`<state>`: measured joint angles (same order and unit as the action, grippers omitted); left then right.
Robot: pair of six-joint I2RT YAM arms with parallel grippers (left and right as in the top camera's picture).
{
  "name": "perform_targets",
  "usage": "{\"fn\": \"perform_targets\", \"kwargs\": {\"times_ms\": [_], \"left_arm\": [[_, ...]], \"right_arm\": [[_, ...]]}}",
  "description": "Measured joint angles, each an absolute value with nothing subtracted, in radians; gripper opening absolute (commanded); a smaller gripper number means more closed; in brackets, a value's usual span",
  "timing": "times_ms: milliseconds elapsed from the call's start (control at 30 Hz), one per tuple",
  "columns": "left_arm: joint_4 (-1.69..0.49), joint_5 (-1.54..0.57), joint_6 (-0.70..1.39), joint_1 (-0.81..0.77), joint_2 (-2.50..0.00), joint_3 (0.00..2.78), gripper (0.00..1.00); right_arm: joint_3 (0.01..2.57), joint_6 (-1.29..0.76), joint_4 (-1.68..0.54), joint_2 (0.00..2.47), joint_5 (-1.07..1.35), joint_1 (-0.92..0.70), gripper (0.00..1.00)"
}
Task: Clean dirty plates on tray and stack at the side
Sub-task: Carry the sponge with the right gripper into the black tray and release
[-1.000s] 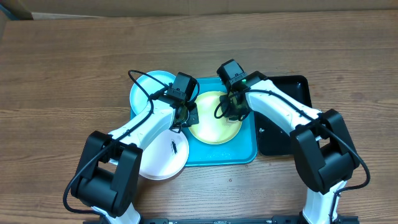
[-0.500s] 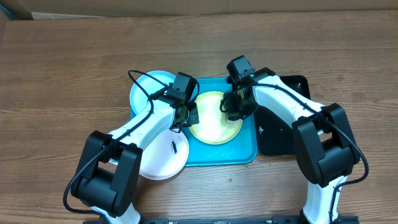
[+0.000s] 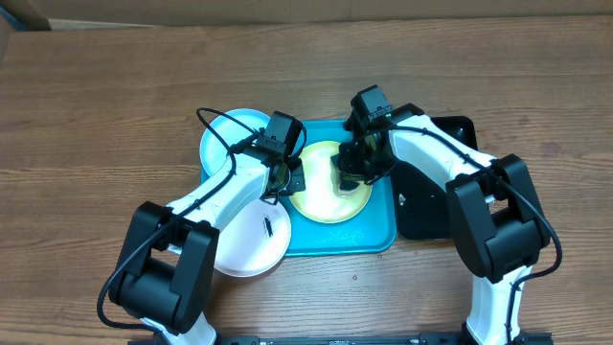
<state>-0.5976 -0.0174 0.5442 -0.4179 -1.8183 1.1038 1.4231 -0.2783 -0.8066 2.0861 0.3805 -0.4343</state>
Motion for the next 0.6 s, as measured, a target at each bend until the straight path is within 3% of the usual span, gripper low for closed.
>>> {"fn": "perform_targets", "kwargs": {"times_ms": [300, 600], "left_arm": [[-0.598, -0.018, 0.544, -0.418, -1.818, 1.104, 0.04], [-0.597, -0.019, 0.544, -0.418, -1.818, 1.104, 0.04]], "right_arm": [[1.421, -0.276, -0.753, 2.120, 0.628, -0.479, 0.04], [1.607, -0.158, -0.985, 2.119, 0.806, -0.364, 0.04]]}}
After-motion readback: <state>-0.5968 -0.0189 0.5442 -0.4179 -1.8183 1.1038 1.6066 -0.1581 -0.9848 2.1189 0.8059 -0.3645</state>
